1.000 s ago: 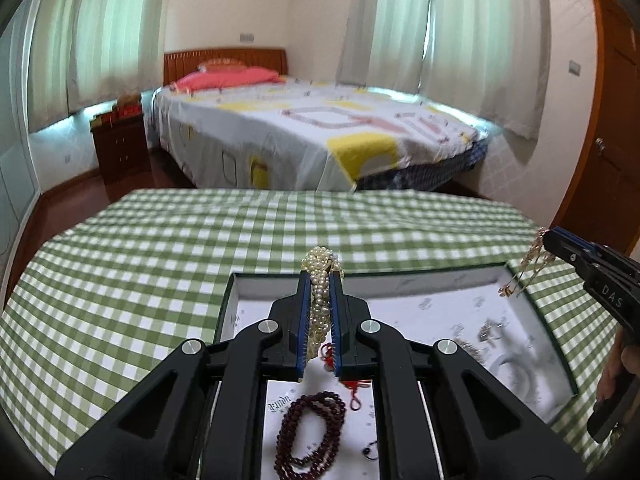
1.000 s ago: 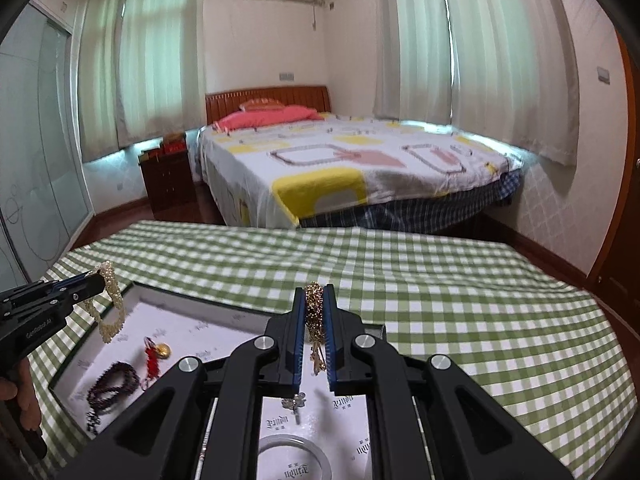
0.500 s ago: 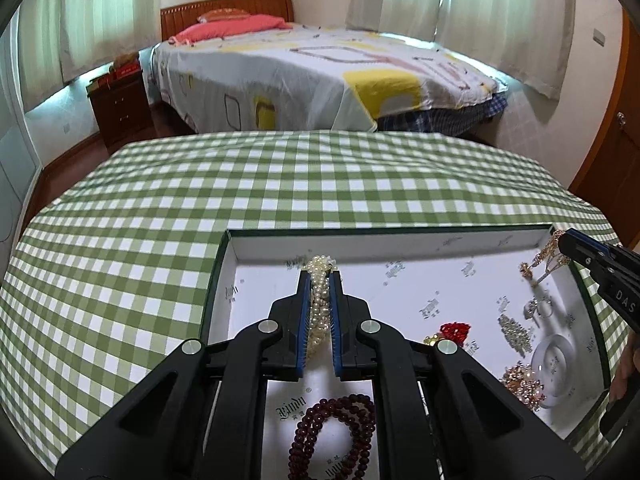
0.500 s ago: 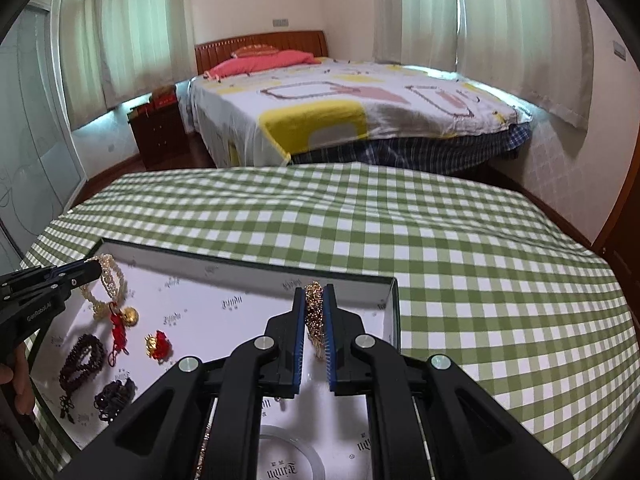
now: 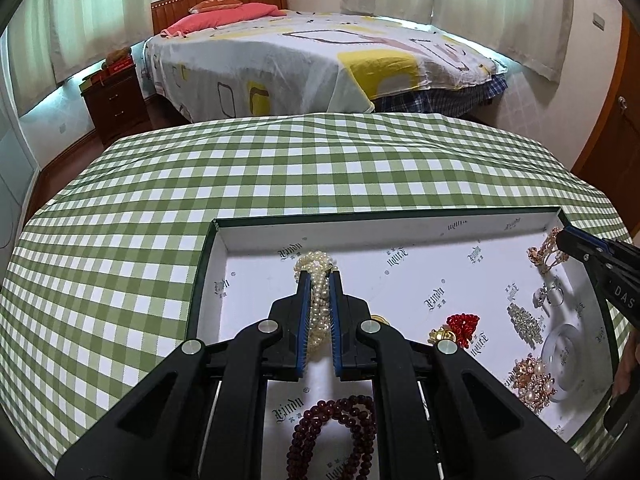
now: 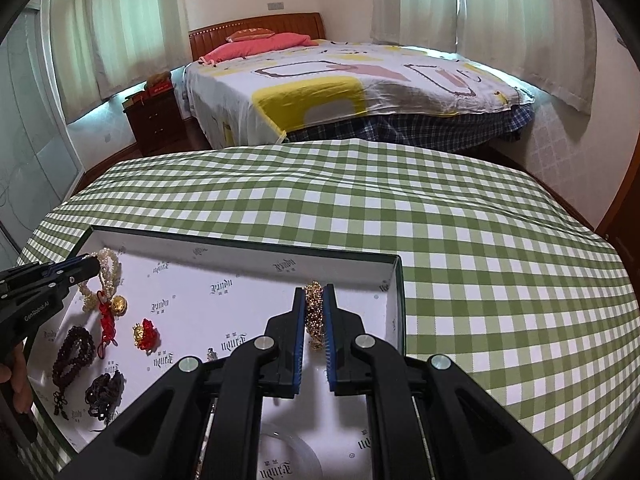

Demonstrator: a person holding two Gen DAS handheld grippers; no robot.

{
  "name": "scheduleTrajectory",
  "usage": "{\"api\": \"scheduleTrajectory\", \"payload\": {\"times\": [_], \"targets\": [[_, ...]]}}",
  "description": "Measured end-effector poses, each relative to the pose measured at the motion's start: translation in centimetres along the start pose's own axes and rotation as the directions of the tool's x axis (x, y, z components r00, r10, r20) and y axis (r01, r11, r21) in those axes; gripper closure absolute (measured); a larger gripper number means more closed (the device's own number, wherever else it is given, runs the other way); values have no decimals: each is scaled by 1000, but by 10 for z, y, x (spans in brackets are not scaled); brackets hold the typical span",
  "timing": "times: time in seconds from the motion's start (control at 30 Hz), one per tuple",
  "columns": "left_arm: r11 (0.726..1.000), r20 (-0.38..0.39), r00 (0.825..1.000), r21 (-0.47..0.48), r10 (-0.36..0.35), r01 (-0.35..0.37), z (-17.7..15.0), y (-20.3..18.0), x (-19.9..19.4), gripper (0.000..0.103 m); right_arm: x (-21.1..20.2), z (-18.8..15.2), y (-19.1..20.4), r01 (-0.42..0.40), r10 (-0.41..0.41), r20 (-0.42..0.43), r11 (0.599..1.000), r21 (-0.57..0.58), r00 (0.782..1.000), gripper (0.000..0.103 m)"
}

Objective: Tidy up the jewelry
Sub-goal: 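Lift the pearl necklace and gold chain into the tray and release both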

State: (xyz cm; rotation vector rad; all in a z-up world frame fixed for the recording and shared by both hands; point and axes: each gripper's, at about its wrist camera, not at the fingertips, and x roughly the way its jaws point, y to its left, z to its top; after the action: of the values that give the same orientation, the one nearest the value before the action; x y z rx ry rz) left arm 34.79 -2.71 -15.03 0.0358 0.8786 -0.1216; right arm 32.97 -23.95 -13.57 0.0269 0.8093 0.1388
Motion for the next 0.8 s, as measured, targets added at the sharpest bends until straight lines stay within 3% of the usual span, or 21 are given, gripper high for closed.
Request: {"api": "scheduleTrajectory", "payload": {"times": [0.47, 0.6, 0.63, 0.67, 0.8], "targets": [[1000, -23, 1000, -4, -7, 7, 2, 1, 4, 92, 6, 0, -3, -4, 5, -27, 1000, 22, 1000, 93], [1000, -26, 1000, -5, -7, 7, 2, 0, 5, 88, 4, -1, -6, -7, 8, -22, 999, 38, 1000, 74], [1000, -25, 1000, -5, -7, 7, 2, 0, 4, 82, 4, -1, -6, -6, 7, -19, 999, 41, 1000, 69], [1000, -23, 1000, -5, -5, 5, 2, -1, 4, 74, 3, -1, -6, -6, 6, -17, 999, 43, 1000, 67], [1000, -13, 1000, 1, 1, -1, 3, -2, 2, 68, 2, -1, -6, -3, 3, -12, 999, 40, 1000, 58]]}}
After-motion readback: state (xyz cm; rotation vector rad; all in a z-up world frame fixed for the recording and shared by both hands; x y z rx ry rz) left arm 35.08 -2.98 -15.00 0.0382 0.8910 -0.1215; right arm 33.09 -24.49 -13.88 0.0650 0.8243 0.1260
